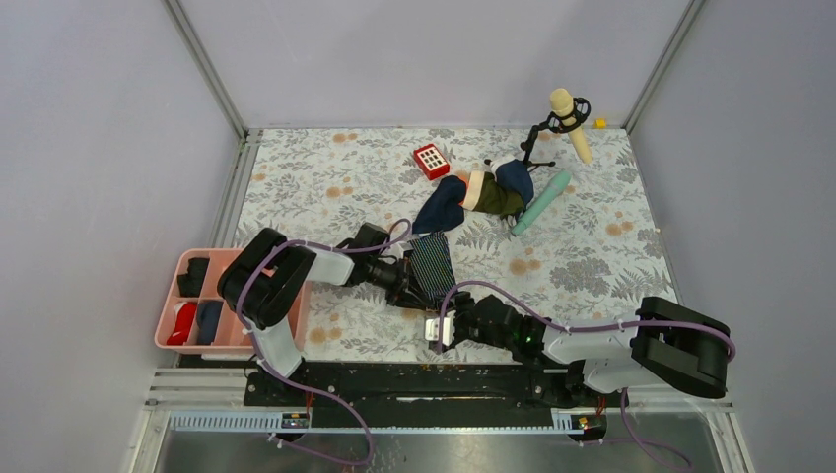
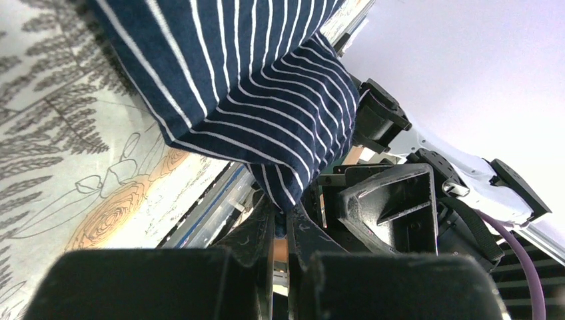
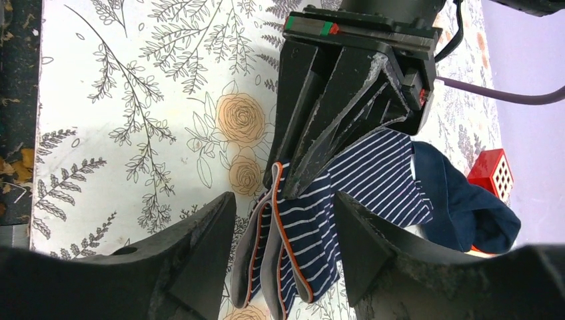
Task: Roll the underwear
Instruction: Roll the underwear to the center of the board.
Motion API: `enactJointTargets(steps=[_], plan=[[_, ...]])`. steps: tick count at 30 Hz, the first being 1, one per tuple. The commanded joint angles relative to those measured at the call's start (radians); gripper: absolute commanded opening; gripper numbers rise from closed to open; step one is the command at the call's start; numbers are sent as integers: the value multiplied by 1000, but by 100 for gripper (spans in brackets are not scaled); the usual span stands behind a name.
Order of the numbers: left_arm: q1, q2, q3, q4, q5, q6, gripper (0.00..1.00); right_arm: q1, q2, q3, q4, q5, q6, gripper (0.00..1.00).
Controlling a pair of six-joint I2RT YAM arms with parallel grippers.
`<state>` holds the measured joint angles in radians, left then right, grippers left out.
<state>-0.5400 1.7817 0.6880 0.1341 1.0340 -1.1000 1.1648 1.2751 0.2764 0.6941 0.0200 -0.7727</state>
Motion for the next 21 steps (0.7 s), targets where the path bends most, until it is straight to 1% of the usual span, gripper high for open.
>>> enactJointTargets(steps=[1, 7, 12, 17, 21], plan=[[12, -4, 25, 24, 37, -8, 0, 14, -1, -18, 48, 38, -21, 62], [26, -15, 24, 23, 42, -6, 0, 16, 7, -19, 2, 32, -22, 60], [35, -29, 15, 15, 38, 0, 0, 15, 19, -5, -28, 64, -18, 54], [36, -23, 21, 22, 49, 1, 0, 15, 43, 21, -56, 77, 28, 50], [35, -40, 15, 19, 57, -6, 0, 15, 68, 45, -54, 91, 45, 48]])
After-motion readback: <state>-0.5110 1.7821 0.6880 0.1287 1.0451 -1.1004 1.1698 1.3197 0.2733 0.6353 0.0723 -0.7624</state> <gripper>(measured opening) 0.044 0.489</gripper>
